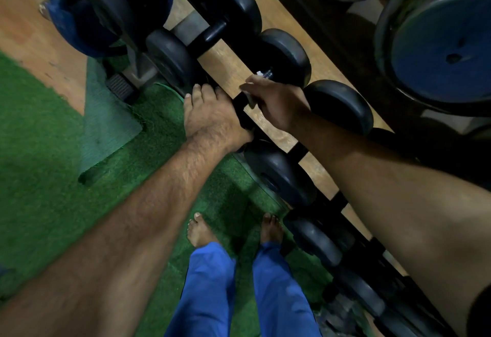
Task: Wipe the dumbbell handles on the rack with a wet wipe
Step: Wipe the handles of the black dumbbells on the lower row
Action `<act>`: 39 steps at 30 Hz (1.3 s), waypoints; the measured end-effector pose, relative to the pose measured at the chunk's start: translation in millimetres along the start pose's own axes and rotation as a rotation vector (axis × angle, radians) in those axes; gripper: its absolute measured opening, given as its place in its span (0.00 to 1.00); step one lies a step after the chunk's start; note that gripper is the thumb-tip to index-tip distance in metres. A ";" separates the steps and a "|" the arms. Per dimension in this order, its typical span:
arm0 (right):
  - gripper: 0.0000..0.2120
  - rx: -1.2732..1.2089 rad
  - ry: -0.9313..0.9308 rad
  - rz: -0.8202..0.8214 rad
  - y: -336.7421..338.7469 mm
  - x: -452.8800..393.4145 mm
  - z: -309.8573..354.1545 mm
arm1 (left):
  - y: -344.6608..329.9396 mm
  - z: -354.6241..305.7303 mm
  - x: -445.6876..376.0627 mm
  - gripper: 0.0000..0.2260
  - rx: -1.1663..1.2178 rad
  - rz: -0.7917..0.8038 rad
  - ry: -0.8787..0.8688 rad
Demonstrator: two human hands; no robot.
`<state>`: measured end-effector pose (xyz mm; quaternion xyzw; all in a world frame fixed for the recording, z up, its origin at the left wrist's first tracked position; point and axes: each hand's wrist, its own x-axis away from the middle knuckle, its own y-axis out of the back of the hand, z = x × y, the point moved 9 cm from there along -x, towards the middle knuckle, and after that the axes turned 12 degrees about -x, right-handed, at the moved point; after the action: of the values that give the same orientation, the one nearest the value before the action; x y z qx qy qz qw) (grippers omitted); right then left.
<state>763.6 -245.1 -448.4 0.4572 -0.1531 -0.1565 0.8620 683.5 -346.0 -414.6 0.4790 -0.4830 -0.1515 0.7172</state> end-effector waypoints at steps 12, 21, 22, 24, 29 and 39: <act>0.15 0.104 -0.261 -0.179 10.2 9.2 -19.3 | 0.6 0.7 5.1 0.52 -0.007 -0.029 -0.030; 0.17 -0.041 -0.608 -0.327 15.3 20.2 -19.5 | -1.9 0.8 3.4 0.53 -0.011 -0.064 -0.037; 0.17 -0.059 -0.674 -0.366 13.3 25.8 -25.7 | -1.8 0.4 3.7 0.54 -0.012 -0.064 -0.037; 0.16 -0.208 -0.853 -0.435 4.9 37.1 -40.0 | -1.3 0.2 4.3 0.53 -0.005 -0.069 -0.034; 0.07 -1.331 -1.288 -0.710 -46.1 49.4 -52.7 | -2.6 0.9 3.0 0.53 0.003 -0.085 -0.043; 0.20 -1.677 -1.314 -0.664 -83.1 30.9 -38.5 | -1.3 -0.3 7.6 0.51 0.033 -0.182 -0.054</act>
<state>796.4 -273.5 -534.7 -0.4227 -0.2953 -0.6443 0.5648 687.7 -351.7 -411.5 0.5285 -0.4591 -0.2211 0.6790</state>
